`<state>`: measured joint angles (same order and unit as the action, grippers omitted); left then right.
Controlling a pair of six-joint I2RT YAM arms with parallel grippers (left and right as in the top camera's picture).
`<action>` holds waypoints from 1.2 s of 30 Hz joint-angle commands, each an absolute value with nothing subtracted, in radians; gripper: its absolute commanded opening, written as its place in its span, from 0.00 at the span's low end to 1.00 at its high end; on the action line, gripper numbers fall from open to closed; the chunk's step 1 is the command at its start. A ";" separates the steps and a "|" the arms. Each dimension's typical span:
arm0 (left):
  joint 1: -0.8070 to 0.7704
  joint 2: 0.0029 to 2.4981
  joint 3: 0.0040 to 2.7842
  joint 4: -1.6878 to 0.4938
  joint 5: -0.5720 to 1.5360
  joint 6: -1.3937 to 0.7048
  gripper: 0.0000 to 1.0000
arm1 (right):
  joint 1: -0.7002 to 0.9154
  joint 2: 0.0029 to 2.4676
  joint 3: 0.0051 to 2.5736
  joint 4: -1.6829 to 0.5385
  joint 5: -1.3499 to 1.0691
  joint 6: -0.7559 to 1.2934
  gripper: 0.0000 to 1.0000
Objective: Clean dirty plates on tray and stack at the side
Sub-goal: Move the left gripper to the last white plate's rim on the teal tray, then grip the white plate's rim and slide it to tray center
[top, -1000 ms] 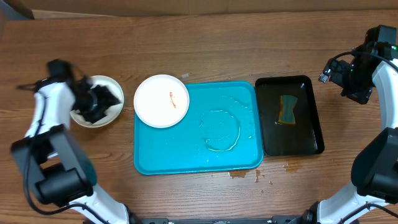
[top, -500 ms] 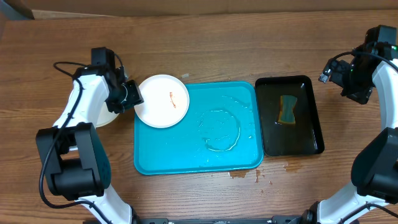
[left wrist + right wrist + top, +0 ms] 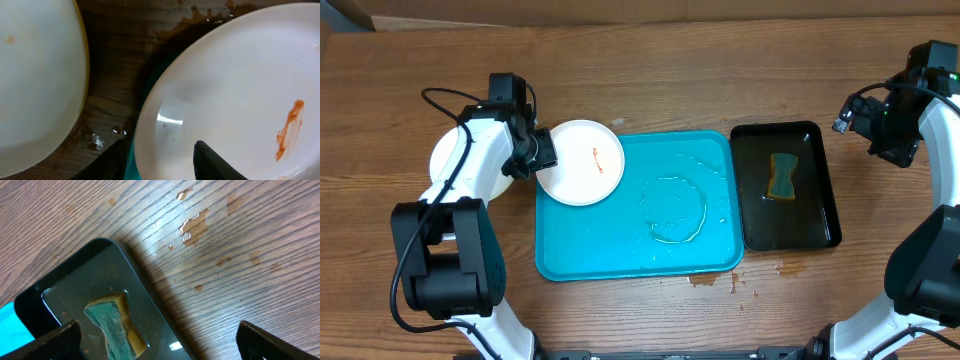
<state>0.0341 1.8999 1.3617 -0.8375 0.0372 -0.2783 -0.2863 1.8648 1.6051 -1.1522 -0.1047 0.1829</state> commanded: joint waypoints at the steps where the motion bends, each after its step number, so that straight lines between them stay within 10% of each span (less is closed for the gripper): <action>1: 0.033 1.880 1.348 -0.833 -0.017 -0.292 0.42 | -0.284 1.859 1.613 -1.149 -0.107 0.183 1.00; 36: 0.032 1.893 1.243 -0.713 -0.017 -0.292 0.09 | -0.284 1.859 1.613 -1.149 -0.107 0.183 1.00</action>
